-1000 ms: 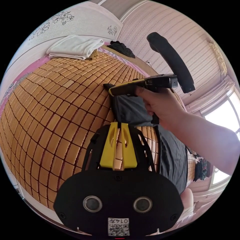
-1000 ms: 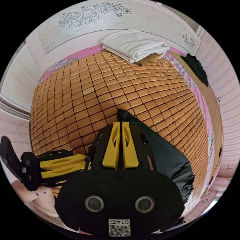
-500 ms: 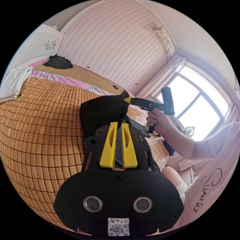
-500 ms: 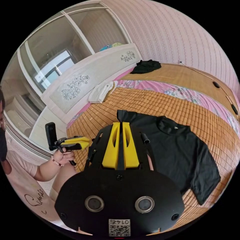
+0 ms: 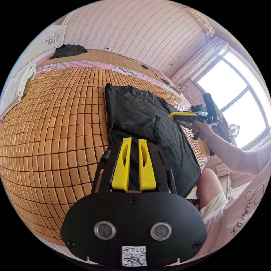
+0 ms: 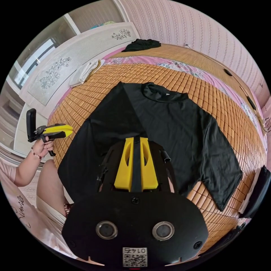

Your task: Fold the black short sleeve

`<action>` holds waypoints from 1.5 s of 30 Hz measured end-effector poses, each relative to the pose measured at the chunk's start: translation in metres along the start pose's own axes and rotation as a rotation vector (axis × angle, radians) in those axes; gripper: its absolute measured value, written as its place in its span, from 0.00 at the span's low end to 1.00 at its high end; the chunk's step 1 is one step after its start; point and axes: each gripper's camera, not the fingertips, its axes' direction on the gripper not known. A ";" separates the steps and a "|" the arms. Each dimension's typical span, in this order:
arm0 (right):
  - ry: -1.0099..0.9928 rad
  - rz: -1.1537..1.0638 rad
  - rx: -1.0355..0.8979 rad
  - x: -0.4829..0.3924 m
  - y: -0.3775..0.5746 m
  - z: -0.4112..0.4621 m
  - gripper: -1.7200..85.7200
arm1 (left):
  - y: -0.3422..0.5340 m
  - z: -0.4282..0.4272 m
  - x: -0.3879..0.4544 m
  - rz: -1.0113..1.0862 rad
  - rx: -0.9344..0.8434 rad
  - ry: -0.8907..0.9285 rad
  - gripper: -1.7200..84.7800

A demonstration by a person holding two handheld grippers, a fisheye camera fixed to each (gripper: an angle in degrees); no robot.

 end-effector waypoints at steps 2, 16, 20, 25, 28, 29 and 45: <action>0.050 -0.013 -0.011 -0.006 0.000 0.011 0.04 | -0.012 0.025 0.023 0.047 -0.017 -0.006 0.09; 0.162 -0.023 -0.133 0.014 0.022 0.078 0.02 | -0.063 0.183 0.107 0.180 -0.274 -0.048 0.07; 0.069 0.035 -0.082 0.036 0.039 0.076 0.02 | -0.073 0.200 0.119 0.161 -0.310 0.001 0.11; 0.106 0.235 0.186 0.087 0.121 0.021 0.04 | -0.100 0.193 0.150 0.217 -0.252 0.047 0.11; 0.258 0.348 0.200 0.125 0.191 0.002 0.09 | -0.134 0.208 0.185 0.344 -0.256 0.009 0.10; 0.293 0.376 0.199 0.133 0.205 -0.001 0.09 | -0.149 0.219 0.203 0.405 -0.253 -0.039 0.10; 0.169 0.716 0.317 0.264 0.369 0.025 0.08 | -0.290 0.477 0.425 0.596 -0.297 0.065 0.12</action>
